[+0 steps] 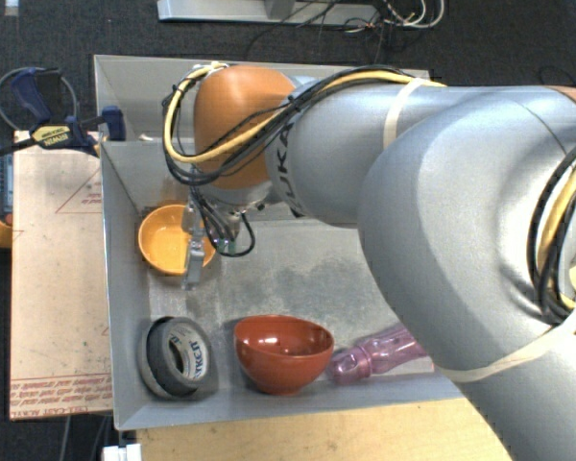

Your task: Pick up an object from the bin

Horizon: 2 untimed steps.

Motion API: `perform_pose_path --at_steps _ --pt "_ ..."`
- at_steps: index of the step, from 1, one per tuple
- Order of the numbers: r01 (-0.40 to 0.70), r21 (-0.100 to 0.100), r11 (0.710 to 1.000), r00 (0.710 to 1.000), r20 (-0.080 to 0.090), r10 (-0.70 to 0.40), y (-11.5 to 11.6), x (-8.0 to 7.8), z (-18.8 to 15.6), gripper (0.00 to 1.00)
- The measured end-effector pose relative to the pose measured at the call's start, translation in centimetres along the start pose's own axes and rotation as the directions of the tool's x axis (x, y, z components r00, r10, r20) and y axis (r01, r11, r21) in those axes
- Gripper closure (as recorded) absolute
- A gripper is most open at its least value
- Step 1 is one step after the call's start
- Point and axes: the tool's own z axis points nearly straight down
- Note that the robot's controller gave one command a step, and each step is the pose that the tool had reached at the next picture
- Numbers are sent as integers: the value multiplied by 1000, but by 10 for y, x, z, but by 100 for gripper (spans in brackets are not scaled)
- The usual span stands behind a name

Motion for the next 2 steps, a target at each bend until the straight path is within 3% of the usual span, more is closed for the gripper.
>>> perform_pose_path --at_steps 1,2 --pt "-126 2 992 992 -2 126 -20 2 11 0" --pt "-37 -1 999 999 1 37 2 -4 19 0"
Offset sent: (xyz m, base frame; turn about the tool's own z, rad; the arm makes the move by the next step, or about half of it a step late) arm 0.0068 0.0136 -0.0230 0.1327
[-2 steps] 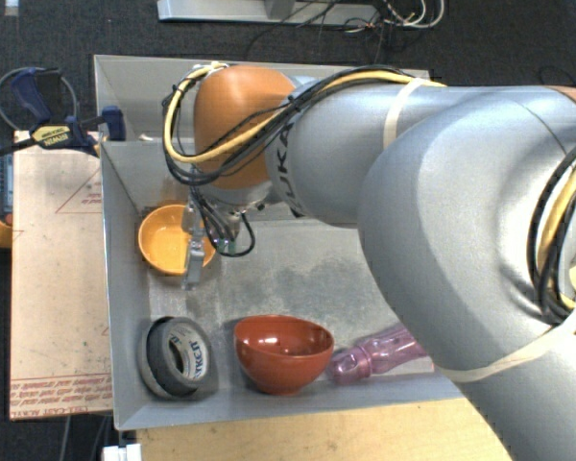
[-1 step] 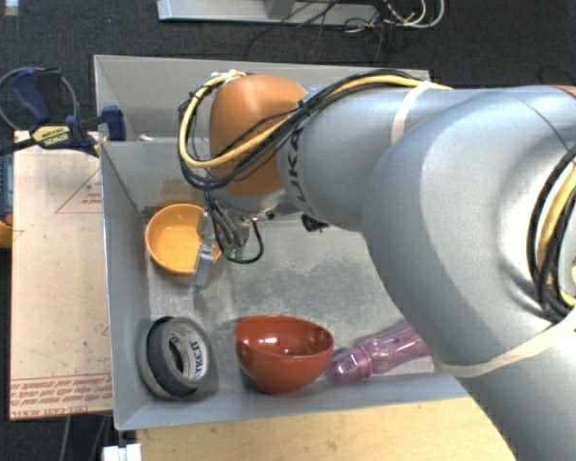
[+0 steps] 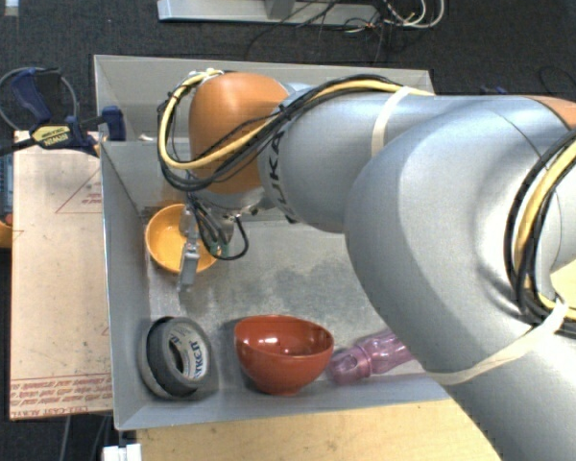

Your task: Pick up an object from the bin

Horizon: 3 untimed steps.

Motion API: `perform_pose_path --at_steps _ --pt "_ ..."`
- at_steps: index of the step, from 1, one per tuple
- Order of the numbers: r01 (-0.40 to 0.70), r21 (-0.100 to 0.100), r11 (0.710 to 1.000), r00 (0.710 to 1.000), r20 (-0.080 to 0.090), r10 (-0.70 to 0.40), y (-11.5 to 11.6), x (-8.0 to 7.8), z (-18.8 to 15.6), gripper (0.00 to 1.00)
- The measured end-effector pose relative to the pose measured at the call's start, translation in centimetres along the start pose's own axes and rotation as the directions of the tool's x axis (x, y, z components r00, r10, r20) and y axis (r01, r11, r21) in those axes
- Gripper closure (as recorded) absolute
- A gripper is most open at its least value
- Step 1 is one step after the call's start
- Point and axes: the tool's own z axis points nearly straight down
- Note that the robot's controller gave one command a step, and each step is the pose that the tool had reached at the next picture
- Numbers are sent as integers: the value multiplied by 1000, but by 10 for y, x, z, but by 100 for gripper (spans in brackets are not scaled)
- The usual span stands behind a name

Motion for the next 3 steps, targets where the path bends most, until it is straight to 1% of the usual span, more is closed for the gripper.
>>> perform_pose_path --at_steps 1,2,3 --pt "39 2 999 999 0 -39 -7 4 7 0" --pt "-59 -6 998 998 9 59 4 0 -78 0" --pt "25 9 1000 1000 -15 -25 -13 11 3 0"
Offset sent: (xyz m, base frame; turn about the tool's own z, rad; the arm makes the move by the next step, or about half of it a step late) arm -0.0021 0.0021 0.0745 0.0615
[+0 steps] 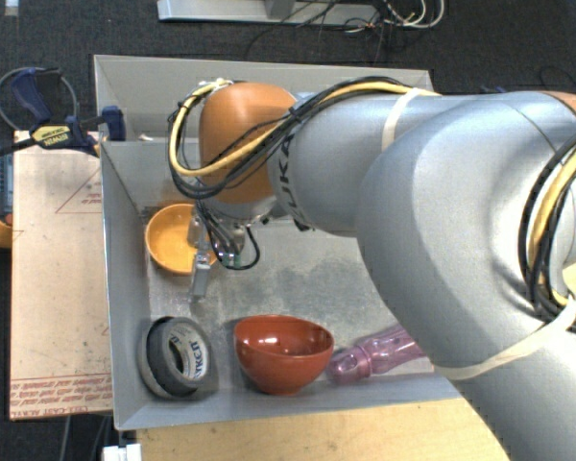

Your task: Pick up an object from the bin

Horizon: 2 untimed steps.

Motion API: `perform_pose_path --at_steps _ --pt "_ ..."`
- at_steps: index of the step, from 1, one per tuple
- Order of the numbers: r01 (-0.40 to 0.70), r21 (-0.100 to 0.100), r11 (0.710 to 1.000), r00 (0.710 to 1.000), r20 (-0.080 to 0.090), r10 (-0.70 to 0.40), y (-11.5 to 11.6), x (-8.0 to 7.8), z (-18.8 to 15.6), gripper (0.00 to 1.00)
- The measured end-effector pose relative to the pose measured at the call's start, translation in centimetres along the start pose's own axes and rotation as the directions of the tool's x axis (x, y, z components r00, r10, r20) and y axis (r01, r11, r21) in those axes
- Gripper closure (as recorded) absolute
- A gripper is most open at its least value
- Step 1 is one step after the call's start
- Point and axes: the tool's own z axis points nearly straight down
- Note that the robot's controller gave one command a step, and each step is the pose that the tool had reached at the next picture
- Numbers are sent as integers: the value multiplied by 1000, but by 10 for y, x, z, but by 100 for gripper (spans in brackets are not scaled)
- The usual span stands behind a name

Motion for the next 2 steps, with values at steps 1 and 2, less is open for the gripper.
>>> perform_pose_path --at_steps 1,2 --pt "-227 -21 974 974 21 227 -1 1 -13 0" --pt "7 -5 1000 1000 8 -7 35 -3 8 0"
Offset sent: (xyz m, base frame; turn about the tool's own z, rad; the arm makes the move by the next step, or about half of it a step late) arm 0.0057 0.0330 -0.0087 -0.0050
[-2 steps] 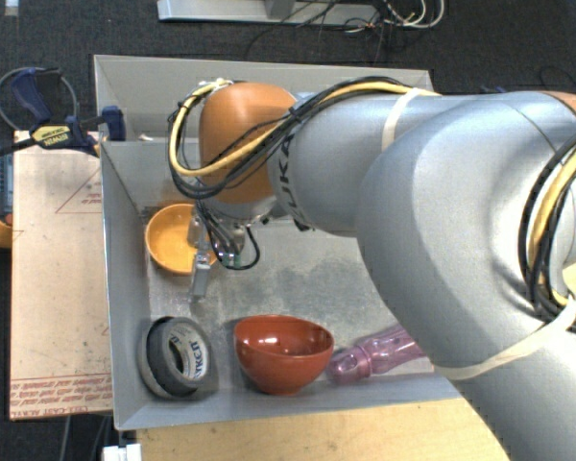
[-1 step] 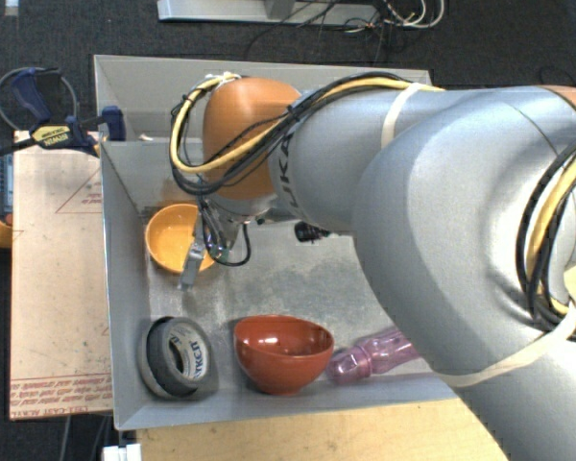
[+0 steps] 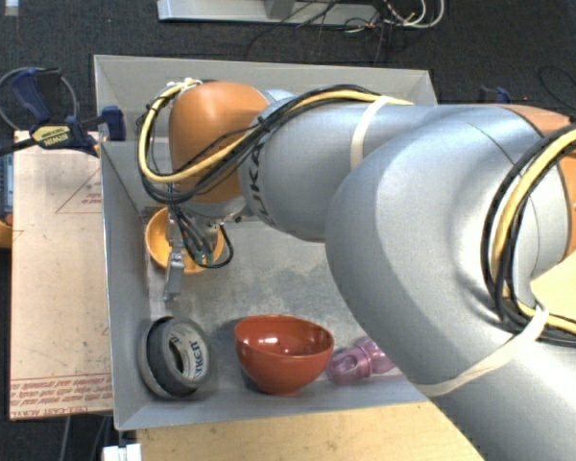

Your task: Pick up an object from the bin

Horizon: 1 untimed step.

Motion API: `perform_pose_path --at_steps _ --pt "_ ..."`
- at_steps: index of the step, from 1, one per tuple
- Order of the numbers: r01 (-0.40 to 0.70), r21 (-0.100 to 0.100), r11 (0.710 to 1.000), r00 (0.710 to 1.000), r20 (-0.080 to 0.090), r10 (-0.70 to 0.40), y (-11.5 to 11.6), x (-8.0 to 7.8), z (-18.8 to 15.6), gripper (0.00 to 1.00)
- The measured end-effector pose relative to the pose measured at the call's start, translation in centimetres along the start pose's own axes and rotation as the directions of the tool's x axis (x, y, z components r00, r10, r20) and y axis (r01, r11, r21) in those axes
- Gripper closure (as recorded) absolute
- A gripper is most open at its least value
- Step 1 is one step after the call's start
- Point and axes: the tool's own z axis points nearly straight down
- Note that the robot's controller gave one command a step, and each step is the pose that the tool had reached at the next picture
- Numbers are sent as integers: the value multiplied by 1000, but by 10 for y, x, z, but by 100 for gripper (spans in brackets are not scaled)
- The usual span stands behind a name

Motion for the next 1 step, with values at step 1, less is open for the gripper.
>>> perform_pose_path --at_steps 1 --pt "-150 -10 989 989 11 151 -5 3 1 0"
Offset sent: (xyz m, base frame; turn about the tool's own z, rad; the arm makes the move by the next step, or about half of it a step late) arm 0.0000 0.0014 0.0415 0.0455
